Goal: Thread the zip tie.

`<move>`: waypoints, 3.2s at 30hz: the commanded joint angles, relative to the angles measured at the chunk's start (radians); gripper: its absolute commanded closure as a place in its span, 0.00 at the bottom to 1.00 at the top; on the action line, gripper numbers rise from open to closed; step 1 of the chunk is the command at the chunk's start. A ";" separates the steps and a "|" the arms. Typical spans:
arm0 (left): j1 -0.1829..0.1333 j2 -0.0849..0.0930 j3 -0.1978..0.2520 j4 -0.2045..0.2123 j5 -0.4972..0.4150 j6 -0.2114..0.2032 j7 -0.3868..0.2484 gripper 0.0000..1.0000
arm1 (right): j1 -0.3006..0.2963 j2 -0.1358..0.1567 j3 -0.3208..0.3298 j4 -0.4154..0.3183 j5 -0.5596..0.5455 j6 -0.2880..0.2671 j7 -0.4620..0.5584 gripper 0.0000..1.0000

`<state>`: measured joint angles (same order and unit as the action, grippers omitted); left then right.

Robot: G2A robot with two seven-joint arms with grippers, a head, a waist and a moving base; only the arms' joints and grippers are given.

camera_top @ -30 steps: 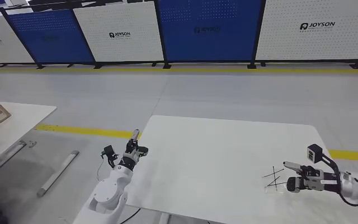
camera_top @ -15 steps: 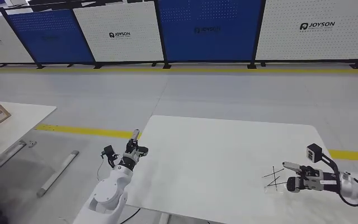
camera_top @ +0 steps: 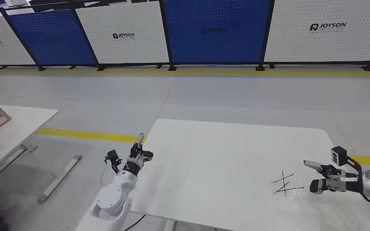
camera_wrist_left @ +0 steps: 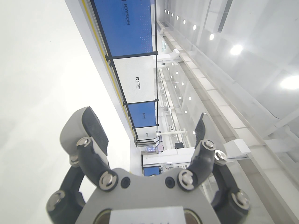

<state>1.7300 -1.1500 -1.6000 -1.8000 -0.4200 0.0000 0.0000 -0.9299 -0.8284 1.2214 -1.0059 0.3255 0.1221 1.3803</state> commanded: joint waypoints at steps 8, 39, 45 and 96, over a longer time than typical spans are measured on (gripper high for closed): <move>0.000 0.000 0.000 0.000 0.000 0.000 0.000 0.00 | 0.028 -0.010 -0.035 0.040 -0.022 0.000 -0.012 0.00; 0.000 0.000 0.000 0.000 0.000 0.000 0.000 0.00 | 0.058 -0.001 -0.121 0.036 -0.163 -0.256 0.010 0.00; 0.000 0.000 0.000 0.000 0.000 0.000 0.000 0.00 | 0.046 -0.007 -0.148 -0.005 -0.175 -0.271 0.010 0.00; 0.000 0.000 0.000 0.000 0.000 0.000 0.000 0.00 | 0.046 -0.003 -0.140 0.089 -0.167 -0.232 -0.020 0.78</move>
<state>1.7300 -1.1500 -1.6000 -1.8000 -0.4200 0.0000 0.0000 -0.8859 -0.8306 1.0827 -0.9197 0.1578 -0.1115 1.3595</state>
